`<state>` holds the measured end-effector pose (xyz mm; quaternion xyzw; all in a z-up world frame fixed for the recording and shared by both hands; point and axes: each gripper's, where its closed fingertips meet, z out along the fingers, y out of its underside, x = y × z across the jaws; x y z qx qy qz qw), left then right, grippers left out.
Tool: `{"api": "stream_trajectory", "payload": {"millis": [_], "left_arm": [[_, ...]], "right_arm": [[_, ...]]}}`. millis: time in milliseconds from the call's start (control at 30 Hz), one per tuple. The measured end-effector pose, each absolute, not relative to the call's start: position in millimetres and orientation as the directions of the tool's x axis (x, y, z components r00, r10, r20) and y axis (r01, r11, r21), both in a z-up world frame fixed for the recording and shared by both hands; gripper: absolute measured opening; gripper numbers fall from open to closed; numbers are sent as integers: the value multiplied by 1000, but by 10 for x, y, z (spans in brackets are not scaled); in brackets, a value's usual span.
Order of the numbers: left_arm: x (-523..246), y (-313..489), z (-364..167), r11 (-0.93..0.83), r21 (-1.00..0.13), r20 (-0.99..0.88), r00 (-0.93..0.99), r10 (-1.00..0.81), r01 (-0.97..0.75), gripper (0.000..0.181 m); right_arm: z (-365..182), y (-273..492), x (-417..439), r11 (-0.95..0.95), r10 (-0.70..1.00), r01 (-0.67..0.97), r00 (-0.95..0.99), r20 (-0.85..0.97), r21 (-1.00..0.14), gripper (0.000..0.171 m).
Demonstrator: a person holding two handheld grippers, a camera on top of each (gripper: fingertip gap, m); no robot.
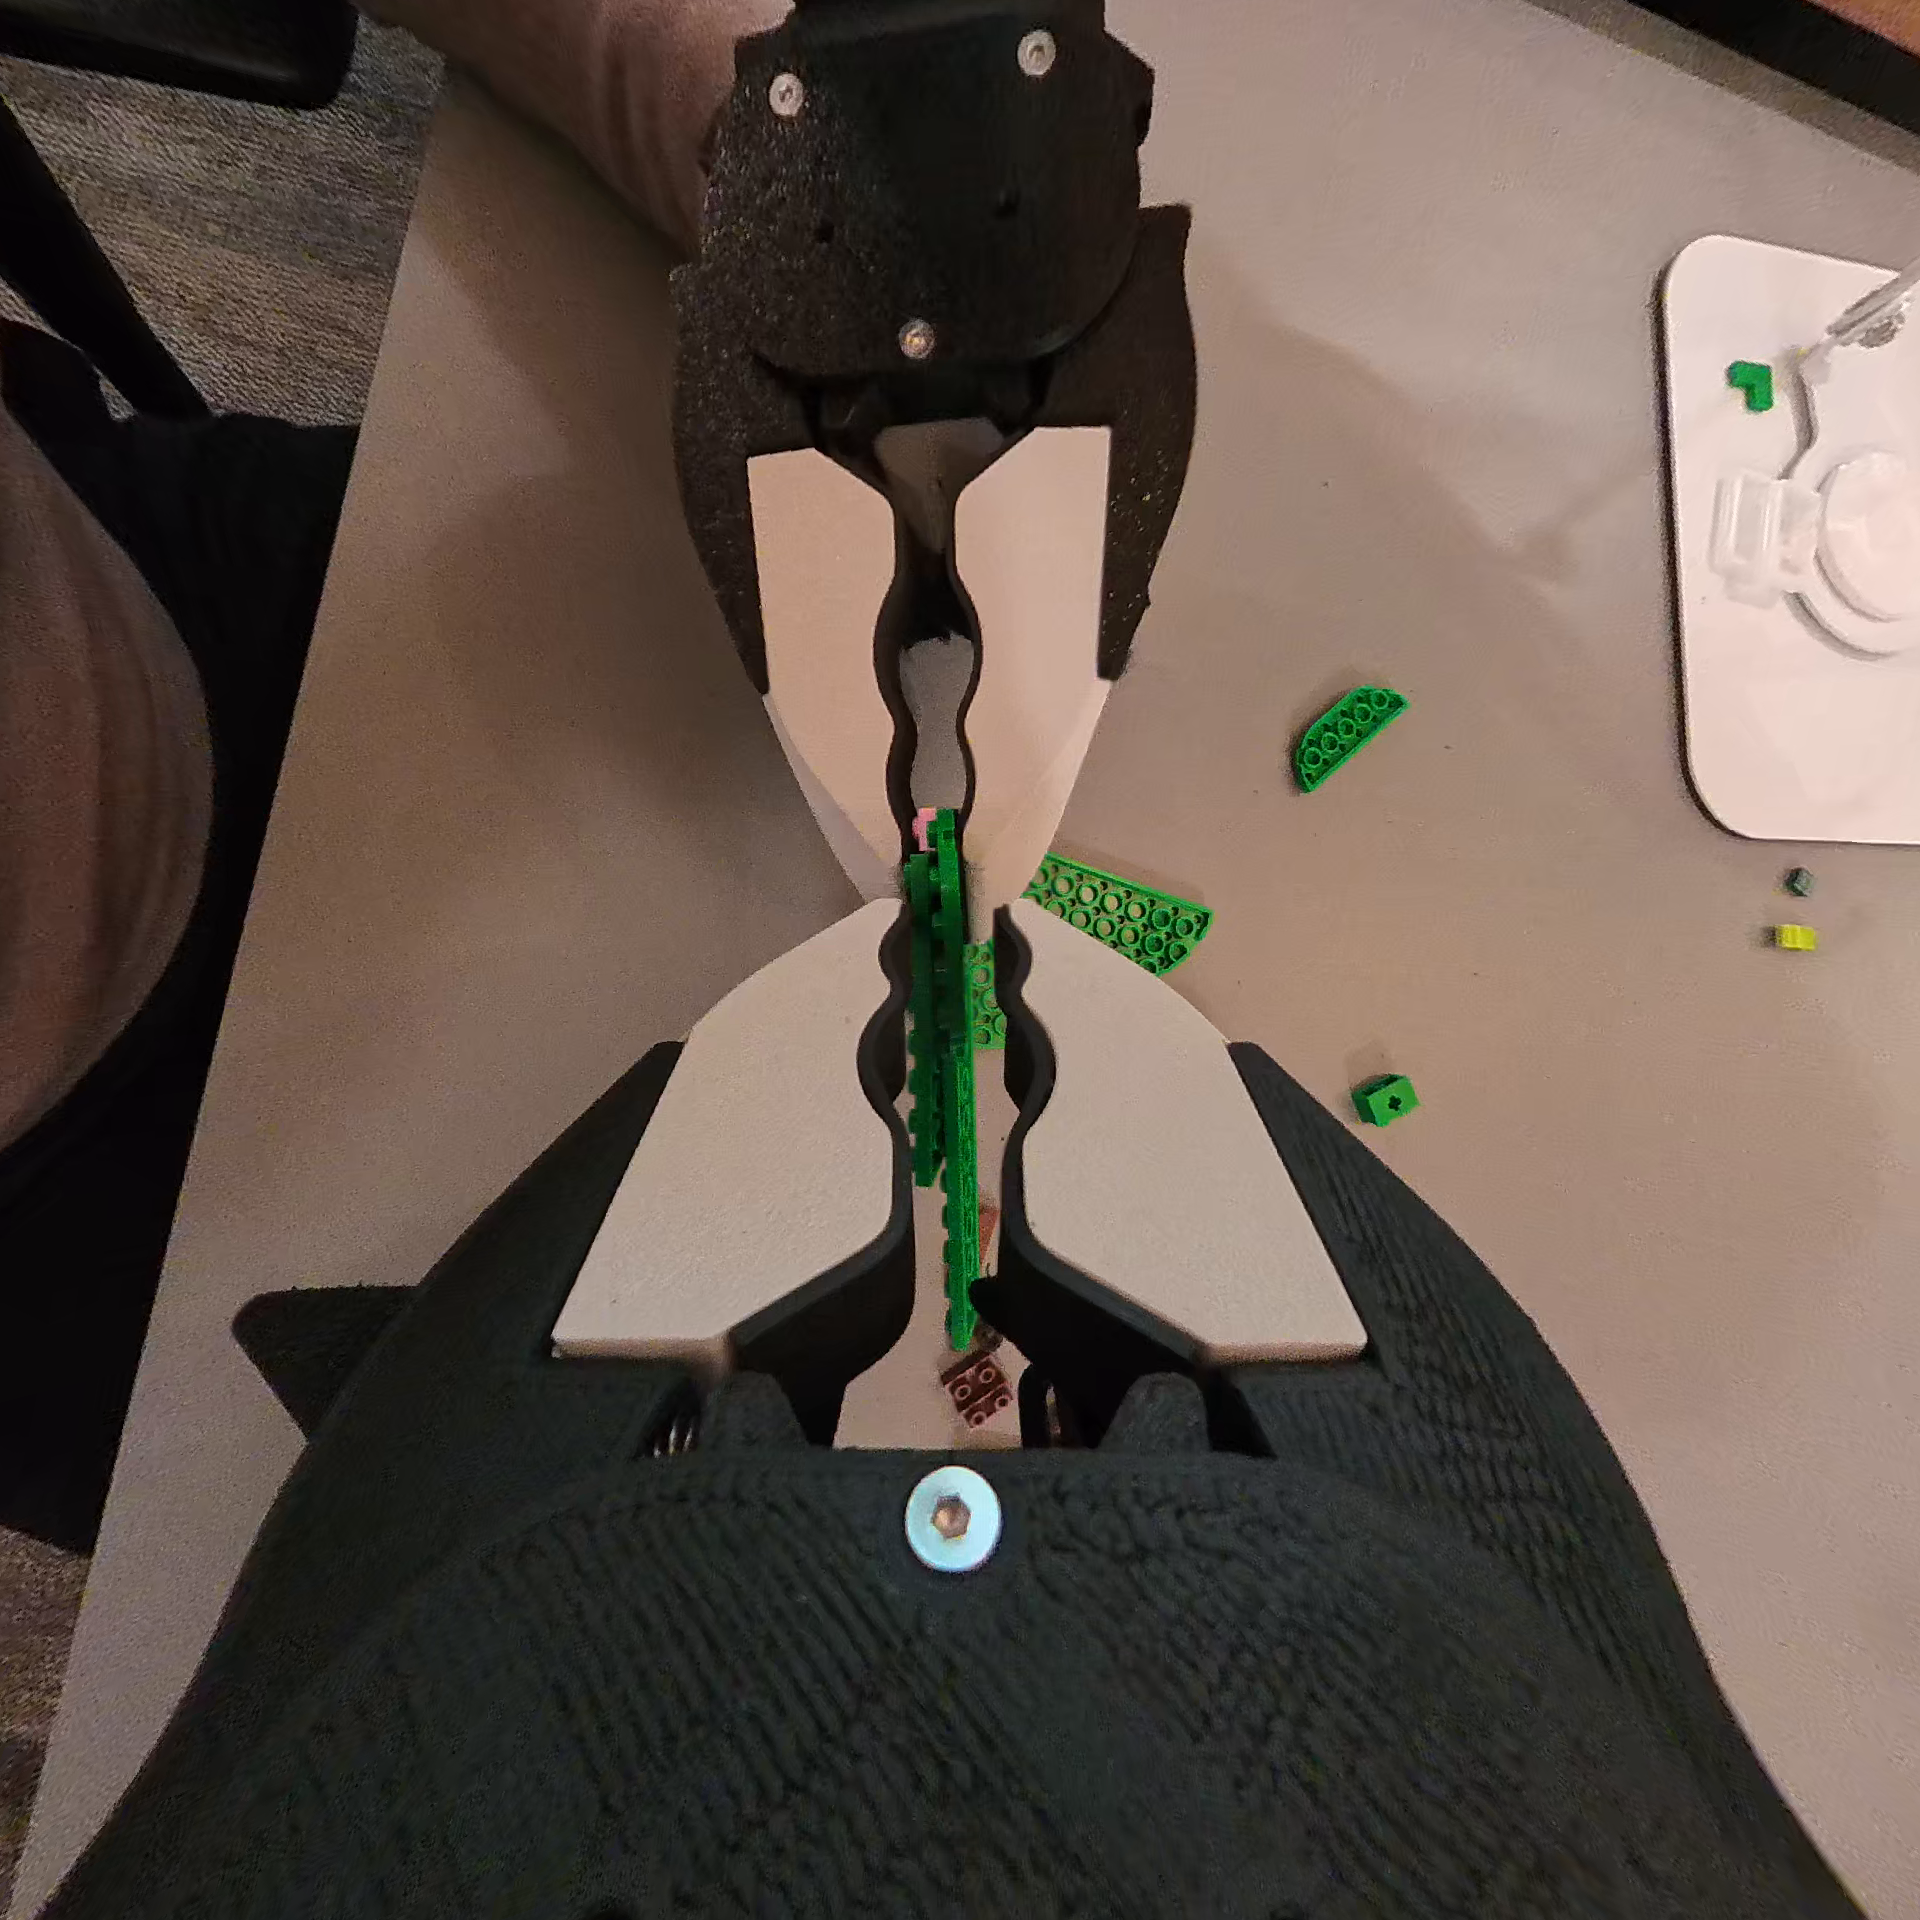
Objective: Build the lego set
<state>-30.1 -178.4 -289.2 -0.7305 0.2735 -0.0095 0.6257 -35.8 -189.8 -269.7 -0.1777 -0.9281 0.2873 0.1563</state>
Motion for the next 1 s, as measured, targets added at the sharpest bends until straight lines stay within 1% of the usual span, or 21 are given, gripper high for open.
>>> {"api": "stream_trajectory", "payload": {"millis": [33,133,233,300,667,1000], "left_arm": [[-291,-1785,-2899,-68,-918,-329,848,-416,-390,8],[-271,-1786,-2909,-67,-916,-333,843,-422,-396,8],[-272,-1789,-2904,-67,-919,-327,844,-425,-390,8],[-279,-1789,-2899,-67,-920,-324,846,-423,-385,8],[-269,-1795,-2892,-58,-920,-327,842,-429,-387,8],[-310,-1805,-2836,-44,-931,-314,854,-414,-363,8]], "right_arm": [[-2686,-1896,-359,768,422,242,-888,183,-593,12],[-2658,-1897,-351,762,422,245,-890,173,-599,12],[-2690,-1880,-336,782,408,241,-895,181,-575,10],[-2701,-1888,-322,787,399,238,-900,176,-570,3],[-2692,-1893,-309,799,396,245,-902,174,-550,3],[-2635,-1906,-360,786,419,234,-882,216,-572,2]]}}
